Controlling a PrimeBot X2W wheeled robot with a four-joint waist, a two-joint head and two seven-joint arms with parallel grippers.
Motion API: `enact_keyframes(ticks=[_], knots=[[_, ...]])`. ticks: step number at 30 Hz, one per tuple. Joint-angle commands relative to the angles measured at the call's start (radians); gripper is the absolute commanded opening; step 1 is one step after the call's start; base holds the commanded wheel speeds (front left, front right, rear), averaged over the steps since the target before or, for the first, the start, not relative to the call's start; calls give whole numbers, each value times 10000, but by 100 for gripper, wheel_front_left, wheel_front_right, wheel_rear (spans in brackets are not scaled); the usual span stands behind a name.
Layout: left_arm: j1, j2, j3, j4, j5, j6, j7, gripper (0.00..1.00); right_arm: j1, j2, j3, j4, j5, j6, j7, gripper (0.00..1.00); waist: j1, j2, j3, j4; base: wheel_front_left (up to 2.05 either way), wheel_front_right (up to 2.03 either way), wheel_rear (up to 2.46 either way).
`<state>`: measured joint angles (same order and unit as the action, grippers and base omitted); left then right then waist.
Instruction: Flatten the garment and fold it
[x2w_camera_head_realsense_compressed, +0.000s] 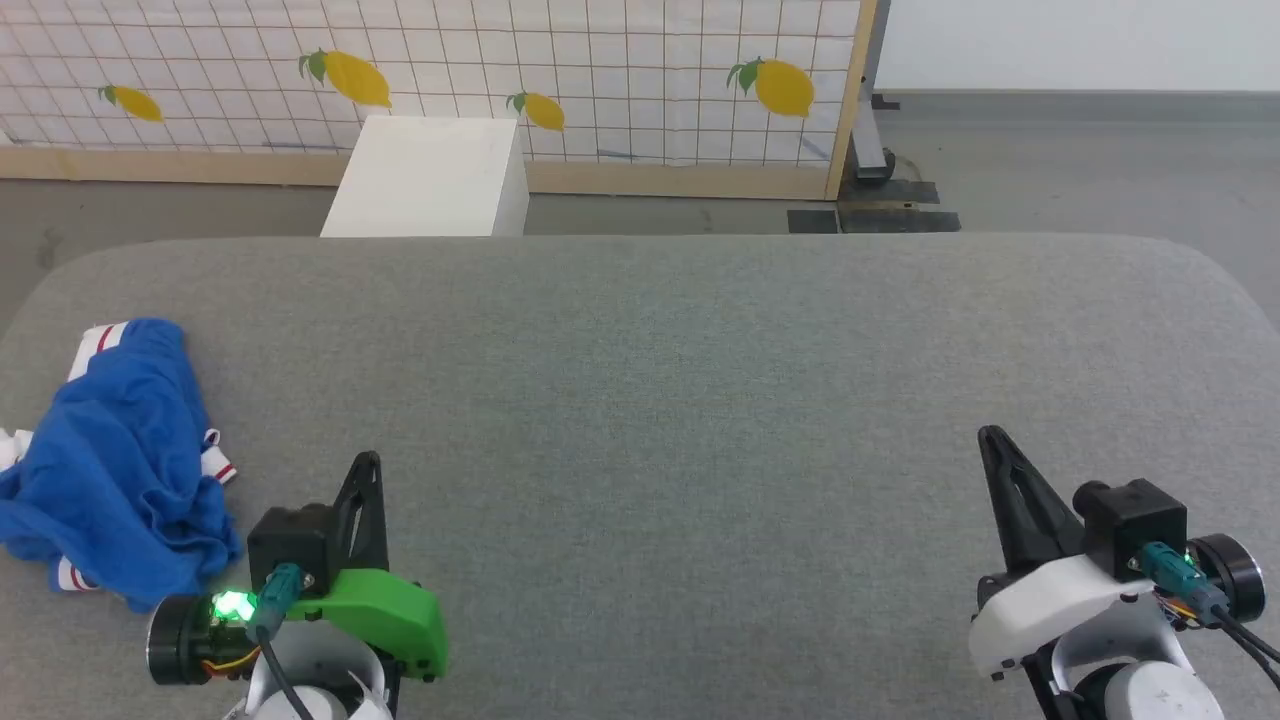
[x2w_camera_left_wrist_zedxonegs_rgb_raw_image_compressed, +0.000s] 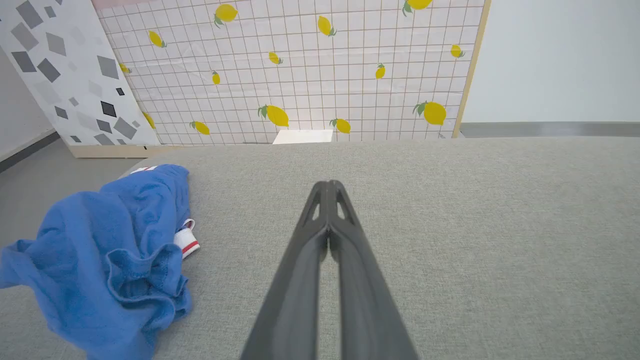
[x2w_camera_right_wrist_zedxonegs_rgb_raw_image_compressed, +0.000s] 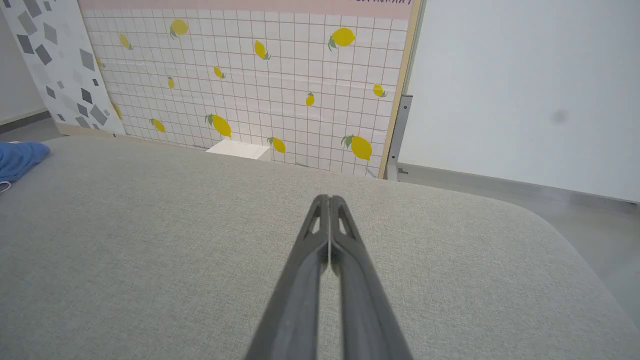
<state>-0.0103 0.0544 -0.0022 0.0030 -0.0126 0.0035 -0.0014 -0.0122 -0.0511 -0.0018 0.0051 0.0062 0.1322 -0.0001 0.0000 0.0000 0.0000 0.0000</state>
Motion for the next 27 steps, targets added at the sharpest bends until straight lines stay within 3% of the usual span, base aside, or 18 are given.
enact_keyframes(ticks=[1, 24, 25, 27], knots=[[103, -42, 22, -30, 126, -35, 14, 0, 122, 9, 18, -51, -62, -15, 1, 0, 0, 0, 0, 0, 0, 0, 0], [103, -42, 22, -30, 126, -35, 14, 0, 122, 9, 18, -51, -62, -15, 1, 0, 0, 0, 0, 0, 0, 0, 0], [-2, 2, -2, 2, -8, 0, 0, 100, 0, 0, 0, 2, 4, 0, 0, 100, 0, 0, 0, 0, 0, 0, 0], [-3, 2, -18, 2, -29, 0, 0, 100, 0, 0, -8, 6, 5, 0, 0, 100, 0, 0, 0, 0, 0, 0, 0]])
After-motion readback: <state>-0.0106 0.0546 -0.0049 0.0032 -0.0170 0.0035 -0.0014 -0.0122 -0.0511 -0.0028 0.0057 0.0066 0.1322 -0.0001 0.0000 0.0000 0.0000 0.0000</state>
